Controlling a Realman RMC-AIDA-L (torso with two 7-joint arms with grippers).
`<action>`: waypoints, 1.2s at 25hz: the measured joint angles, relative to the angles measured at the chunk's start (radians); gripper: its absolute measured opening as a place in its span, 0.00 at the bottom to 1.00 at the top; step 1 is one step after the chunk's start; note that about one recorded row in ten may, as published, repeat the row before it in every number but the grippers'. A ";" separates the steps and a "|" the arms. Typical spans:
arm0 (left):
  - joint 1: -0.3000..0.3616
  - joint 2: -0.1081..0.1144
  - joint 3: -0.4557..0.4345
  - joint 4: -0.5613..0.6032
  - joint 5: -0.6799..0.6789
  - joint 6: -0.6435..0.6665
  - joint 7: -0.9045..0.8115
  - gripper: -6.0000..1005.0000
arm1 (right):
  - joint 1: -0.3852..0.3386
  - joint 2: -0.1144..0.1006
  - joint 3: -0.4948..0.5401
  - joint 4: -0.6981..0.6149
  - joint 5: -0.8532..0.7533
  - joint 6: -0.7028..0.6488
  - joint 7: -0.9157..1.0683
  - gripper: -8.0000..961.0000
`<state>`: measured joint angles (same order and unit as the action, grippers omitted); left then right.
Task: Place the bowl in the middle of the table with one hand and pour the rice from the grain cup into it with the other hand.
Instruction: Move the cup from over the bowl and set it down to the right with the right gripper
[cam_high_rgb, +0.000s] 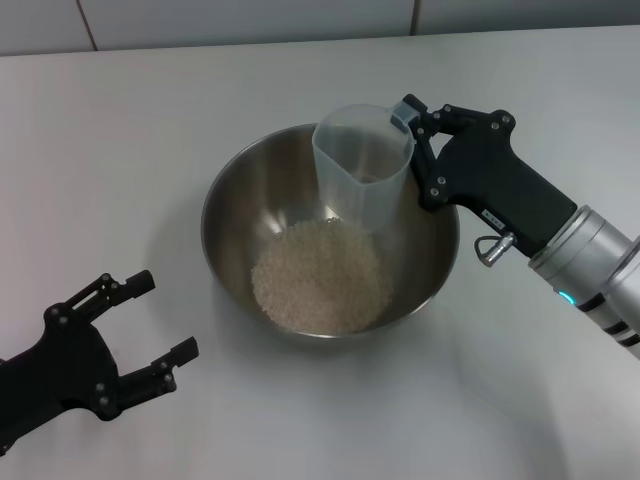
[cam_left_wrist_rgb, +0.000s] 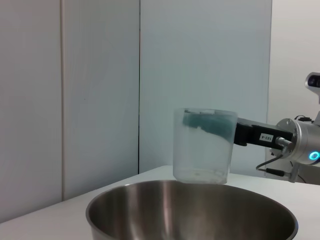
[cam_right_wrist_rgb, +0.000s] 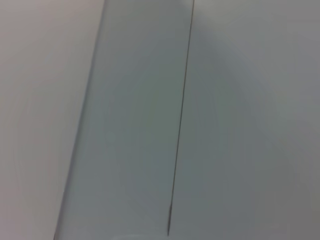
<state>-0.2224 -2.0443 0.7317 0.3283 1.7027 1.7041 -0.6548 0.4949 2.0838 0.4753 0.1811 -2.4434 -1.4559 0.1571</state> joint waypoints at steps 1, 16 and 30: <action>-0.001 -0.001 0.000 0.000 0.000 0.005 -0.001 0.86 | -0.005 0.000 0.016 -0.003 0.000 0.001 0.002 0.03; -0.003 0.001 -0.002 0.000 0.000 0.012 -0.001 0.86 | -0.120 -0.005 0.282 -0.096 0.007 -0.109 0.007 0.03; 0.001 0.003 0.000 0.006 0.000 0.020 0.000 0.86 | -0.116 -0.005 0.312 -0.141 0.009 -0.071 0.019 0.03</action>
<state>-0.2210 -2.0416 0.7318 0.3344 1.7026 1.7243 -0.6550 0.3787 2.0791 0.7877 0.0398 -2.4344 -1.5266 0.1763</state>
